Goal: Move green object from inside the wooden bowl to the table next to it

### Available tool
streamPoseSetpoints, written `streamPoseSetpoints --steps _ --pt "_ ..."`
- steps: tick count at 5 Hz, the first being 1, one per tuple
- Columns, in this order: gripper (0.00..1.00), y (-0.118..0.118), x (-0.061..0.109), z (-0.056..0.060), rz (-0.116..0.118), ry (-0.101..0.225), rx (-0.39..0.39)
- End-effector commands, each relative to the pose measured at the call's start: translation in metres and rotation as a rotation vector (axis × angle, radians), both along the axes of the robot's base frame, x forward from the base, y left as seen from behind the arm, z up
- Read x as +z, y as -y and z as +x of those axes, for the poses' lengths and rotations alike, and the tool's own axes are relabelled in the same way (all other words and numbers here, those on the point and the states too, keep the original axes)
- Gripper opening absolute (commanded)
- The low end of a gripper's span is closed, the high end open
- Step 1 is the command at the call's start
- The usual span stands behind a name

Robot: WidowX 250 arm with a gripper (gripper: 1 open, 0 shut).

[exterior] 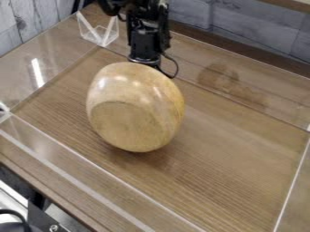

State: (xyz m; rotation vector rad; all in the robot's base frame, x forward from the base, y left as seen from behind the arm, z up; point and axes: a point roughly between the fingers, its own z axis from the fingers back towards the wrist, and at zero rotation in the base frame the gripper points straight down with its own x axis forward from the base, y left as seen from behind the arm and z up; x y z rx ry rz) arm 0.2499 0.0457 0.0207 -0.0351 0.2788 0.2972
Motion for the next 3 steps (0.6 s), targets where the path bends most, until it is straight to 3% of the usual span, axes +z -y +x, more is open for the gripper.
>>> streamPoseSetpoints --steps 1,2,3 --pt "0.0 0.007 0.004 0.006 0.005 0.013 -0.03" --pt "0.0 0.017 0.003 0.008 0.001 0.0 -0.073" --pt "0.0 0.005 0.004 0.006 -0.009 -0.009 0.002"
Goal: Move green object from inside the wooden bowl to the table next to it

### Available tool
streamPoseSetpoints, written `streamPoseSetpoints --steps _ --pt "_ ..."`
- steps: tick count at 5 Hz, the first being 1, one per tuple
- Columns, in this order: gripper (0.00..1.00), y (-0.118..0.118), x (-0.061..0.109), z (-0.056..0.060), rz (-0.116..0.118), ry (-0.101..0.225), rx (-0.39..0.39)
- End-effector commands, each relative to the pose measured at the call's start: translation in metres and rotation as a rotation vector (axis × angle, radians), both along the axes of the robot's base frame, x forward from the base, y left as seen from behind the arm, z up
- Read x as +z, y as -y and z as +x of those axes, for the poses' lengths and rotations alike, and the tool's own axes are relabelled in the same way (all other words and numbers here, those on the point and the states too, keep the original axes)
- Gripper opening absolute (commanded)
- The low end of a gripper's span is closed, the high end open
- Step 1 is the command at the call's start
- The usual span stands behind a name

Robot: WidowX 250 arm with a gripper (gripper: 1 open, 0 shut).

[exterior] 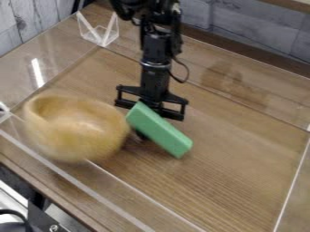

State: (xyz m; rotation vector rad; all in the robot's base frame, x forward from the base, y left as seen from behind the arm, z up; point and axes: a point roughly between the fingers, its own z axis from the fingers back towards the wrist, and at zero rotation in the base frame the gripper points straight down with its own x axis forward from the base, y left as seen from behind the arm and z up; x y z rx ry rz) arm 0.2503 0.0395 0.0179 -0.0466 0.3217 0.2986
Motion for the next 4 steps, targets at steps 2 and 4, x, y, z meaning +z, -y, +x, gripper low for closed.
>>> streamPoseSetpoints --steps 2,4 --pt "1.0 -0.022 0.01 0.015 -0.021 0.043 0.055" --pt "1.0 -0.026 0.023 0.018 -0.103 0.071 0.048"
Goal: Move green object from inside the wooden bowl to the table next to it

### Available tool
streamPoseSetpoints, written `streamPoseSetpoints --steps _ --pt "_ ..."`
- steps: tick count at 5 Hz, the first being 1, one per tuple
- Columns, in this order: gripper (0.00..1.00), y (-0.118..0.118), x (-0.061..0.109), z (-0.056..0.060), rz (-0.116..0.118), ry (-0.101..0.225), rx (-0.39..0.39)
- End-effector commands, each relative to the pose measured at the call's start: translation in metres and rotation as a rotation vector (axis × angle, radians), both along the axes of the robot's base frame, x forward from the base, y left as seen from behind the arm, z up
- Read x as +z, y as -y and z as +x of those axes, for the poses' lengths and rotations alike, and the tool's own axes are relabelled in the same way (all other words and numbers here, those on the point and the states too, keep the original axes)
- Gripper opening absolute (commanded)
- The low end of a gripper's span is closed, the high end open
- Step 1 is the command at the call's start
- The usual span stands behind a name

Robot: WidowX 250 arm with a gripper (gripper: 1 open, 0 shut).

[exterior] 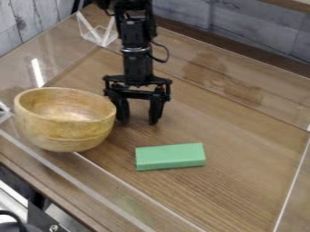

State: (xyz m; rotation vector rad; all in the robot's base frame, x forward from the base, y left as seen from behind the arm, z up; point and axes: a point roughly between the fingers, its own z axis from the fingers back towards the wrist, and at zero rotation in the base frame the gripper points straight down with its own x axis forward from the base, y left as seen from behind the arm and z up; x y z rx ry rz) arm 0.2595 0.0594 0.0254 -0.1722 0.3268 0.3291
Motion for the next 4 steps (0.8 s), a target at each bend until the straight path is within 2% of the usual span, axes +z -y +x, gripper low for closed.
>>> streamPoseSetpoints --steps 1,2,3,4 --pt "1.0 0.003 0.03 0.011 -0.025 0.076 -0.009" --pt "1.0 0.012 0.044 0.014 -0.06 0.094 -0.024" --pt "1.0 0.009 0.06 0.022 -0.095 0.13 -0.01" --pt "1.0 0.005 0.067 0.03 -0.103 0.165 0.001"
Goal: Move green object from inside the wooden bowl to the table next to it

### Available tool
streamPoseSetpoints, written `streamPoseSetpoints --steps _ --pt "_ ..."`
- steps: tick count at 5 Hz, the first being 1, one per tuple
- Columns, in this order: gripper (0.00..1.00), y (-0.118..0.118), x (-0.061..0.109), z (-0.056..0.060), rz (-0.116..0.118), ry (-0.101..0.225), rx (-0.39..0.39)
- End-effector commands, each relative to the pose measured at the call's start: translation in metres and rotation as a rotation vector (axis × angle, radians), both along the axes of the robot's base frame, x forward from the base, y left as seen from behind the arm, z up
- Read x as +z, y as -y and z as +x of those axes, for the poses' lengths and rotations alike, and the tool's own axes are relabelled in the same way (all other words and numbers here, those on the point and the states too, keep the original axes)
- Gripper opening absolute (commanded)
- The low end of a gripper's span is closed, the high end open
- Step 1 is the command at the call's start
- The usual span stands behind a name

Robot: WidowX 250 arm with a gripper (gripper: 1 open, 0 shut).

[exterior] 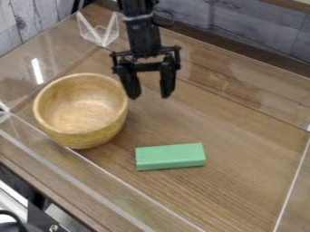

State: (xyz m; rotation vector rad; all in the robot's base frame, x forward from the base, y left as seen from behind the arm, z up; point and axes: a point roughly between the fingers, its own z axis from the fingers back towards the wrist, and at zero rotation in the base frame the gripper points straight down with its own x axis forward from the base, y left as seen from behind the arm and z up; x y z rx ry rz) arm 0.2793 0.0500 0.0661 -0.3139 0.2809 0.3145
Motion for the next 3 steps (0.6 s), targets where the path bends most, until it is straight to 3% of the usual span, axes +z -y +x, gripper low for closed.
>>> streamPoseSetpoints --steps 1,2,3 --pt "1.0 -0.006 0.037 0.015 0.025 0.123 -0.062" --pt "1.0 -0.01 0.044 0.02 0.028 0.146 -0.116" --pt "1.0 -0.016 0.028 0.024 0.041 0.162 -0.088"
